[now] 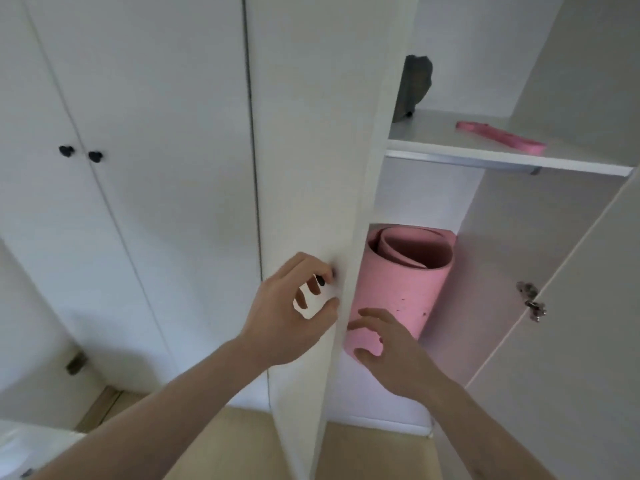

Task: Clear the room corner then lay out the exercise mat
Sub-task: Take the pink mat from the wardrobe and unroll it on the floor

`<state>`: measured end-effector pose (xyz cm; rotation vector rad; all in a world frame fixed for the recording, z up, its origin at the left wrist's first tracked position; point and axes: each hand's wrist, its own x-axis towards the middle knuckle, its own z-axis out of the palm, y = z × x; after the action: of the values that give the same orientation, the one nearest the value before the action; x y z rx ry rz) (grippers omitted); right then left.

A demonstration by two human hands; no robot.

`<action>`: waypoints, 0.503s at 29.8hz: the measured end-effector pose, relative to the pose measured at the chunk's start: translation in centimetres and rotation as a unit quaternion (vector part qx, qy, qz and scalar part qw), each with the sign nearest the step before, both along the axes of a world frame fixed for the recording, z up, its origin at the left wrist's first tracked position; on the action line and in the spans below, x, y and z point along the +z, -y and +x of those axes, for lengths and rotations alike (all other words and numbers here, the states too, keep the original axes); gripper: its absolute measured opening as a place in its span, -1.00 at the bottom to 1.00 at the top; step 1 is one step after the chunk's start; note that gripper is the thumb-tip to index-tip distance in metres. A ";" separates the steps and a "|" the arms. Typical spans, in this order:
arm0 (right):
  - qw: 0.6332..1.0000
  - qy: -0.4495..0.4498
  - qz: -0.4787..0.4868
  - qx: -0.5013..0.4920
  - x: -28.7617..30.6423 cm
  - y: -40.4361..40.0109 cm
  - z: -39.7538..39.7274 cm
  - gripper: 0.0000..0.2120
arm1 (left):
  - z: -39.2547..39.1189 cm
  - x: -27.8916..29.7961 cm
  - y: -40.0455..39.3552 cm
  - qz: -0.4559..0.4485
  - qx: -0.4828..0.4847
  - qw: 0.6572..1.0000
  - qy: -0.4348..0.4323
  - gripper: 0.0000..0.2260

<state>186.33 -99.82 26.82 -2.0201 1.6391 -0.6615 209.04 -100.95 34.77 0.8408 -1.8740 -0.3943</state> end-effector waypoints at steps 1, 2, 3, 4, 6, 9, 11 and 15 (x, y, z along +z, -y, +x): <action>1.000 0.001 0.005 -0.001 -0.2 0.0 -0.1 -0.65 | 0.5 -0.3 -0.4 -0.004 0.002 1.000 -0.007 -0.71; 1.000 -0.003 0.007 0.006 -0.5 0.3 0.4 -0.64 | 1.7 -0.7 -0.9 -0.008 0.015 1.000 -0.007 -0.67; 1.000 -0.005 0.007 0.008 -0.8 0.4 0.5 -0.64 | 2.4 -1.0 -1.2 -0.005 0.028 1.000 -0.002 -0.62; 1.000 -0.010 0.009 0.011 -1.1 0.7 0.9 -0.63 | 3.3 -1.3 -1.6 -0.001 0.049 0.999 0.000 -0.58; 0.999 -0.017 0.017 0.024 -1.6 1.2 1.8 -0.62 | 4.7 -1.9 -2.2 -0.005 0.100 0.995 0.002 -0.52; 0.999 -0.013 0.023 0.034 -2.3 1.8 2.2 -0.60 | 5.6 -2.3 -2.9 -0.041 0.166 0.985 -0.006 -0.50; 0.998 -0.015 0.032 0.046 -2.7 2.1 3.0 -0.61 | 6.6 -2.6 -3.4 -0.067 0.214 0.974 -0.021 -0.48; 0.998 -0.011 0.040 0.056 -3.0 2.7 4.0 -0.62 | 8.0 -2.9 -4.1 -0.088 0.269 0.958 -0.040 -0.45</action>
<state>190.32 -102.54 23.78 -2.0512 1.5272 -0.5281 217.08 -96.81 31.89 1.1465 -1.5010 0.0775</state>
